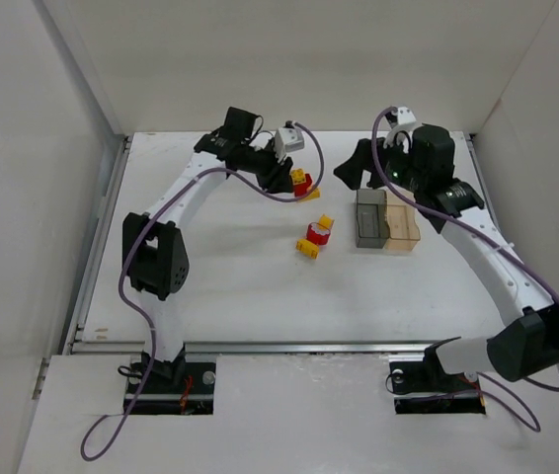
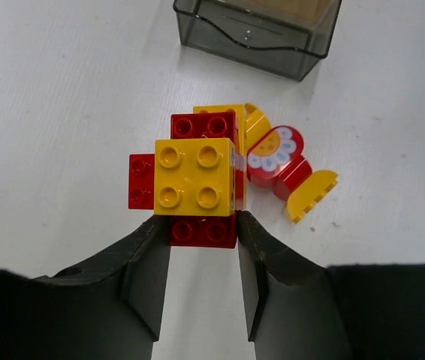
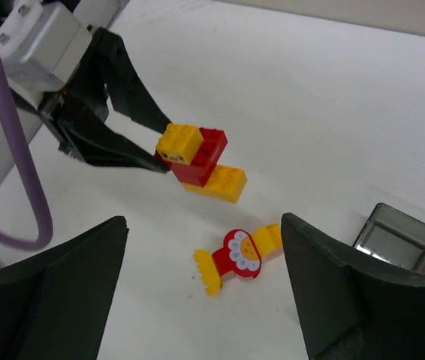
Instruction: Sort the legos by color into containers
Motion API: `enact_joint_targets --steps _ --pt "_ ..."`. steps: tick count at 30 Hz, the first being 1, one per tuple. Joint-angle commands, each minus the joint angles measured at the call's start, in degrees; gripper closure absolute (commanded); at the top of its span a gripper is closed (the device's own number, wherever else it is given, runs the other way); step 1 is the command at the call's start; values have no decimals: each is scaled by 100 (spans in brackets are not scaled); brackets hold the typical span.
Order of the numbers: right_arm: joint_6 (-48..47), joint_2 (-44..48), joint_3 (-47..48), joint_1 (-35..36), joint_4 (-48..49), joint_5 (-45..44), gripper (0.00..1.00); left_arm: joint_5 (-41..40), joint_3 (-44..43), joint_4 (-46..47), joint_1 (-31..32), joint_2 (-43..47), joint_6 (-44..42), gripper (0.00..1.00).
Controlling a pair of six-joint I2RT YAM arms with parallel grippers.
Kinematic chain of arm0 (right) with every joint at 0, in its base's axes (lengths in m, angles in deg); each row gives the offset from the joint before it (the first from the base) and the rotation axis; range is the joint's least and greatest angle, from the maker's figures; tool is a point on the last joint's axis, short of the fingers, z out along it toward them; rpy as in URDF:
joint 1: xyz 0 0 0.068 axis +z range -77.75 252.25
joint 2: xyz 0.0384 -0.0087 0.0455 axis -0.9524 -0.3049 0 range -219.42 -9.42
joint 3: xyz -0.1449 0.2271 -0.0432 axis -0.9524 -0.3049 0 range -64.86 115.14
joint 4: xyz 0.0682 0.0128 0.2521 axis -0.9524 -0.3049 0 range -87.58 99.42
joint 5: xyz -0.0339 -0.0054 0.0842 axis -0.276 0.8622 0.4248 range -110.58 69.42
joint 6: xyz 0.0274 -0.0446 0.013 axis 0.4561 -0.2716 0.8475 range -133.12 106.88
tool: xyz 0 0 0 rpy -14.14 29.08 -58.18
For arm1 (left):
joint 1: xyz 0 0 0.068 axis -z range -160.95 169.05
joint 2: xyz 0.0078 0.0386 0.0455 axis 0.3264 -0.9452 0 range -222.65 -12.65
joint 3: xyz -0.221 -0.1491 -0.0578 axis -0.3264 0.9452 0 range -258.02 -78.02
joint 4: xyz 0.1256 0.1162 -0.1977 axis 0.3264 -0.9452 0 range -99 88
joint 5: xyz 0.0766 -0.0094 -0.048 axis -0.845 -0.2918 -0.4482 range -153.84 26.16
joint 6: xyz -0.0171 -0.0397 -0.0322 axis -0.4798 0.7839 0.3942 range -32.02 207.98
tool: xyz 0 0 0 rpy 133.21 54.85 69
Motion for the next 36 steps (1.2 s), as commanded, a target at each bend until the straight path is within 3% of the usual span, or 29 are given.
enact_joint_targets --steps 1,3,7,14,21,36 --pt "720 76 111 413 262 -702 15 -600 -12 19 247 540 945 100" --pt "1193 76 287 642 174 -1239 28 -820 -13 19 327 628 1305 100" --pt "1337 -344 576 1135 -19 -1804 33 -996 188 89 519 927 1878 100" --pt "1389 -697 893 1619 -318 -2173 37 -1111 672 203 897 1323 1949 100" --pt "1494 -391 279 1698 4 -2218 41 -84 1164 256 951 1693 1896 100" --pt "1126 -460 209 2032 -301 -2499 42 31 760 63 1004 1517 2212 100"
